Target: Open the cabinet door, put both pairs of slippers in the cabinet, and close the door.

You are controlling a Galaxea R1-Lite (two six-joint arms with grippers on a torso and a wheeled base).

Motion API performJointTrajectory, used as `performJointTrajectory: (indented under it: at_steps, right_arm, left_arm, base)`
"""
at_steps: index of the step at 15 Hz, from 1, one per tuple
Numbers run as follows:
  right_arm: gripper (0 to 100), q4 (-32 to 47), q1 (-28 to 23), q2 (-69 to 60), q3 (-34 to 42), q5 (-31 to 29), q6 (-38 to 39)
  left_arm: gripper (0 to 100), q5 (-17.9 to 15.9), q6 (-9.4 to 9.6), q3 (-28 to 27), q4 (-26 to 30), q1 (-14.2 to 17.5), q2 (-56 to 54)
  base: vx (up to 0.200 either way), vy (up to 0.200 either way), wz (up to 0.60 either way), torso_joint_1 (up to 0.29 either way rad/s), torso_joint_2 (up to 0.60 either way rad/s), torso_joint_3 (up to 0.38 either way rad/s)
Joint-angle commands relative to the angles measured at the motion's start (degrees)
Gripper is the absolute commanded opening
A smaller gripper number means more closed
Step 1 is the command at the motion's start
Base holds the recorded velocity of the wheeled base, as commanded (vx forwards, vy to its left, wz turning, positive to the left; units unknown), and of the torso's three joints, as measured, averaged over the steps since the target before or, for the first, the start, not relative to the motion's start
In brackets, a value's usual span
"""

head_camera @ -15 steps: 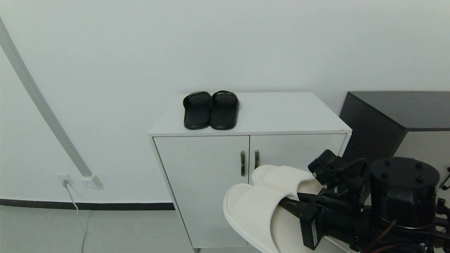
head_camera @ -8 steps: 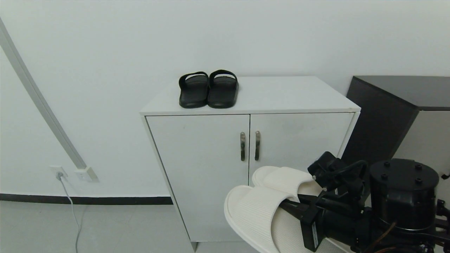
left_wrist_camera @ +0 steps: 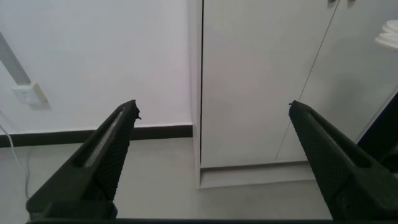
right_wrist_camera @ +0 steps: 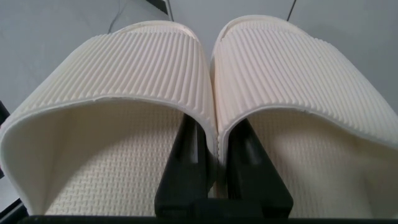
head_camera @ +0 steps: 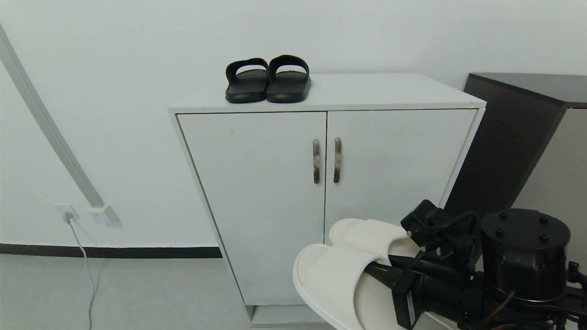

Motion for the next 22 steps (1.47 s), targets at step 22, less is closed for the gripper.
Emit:
performJointTrajectory:
  at_steps: [22]
  right_arm:
    - [0,-0.03,0.02,-0.17,0.48,-0.02,-1.21]
  left_arm:
    - [100,-8.3,-2.69,-21.09,-5.21,-1.25,27.94]
  base:
    - [0.0,0.0,0.0,-0.012,0.14,0.124]
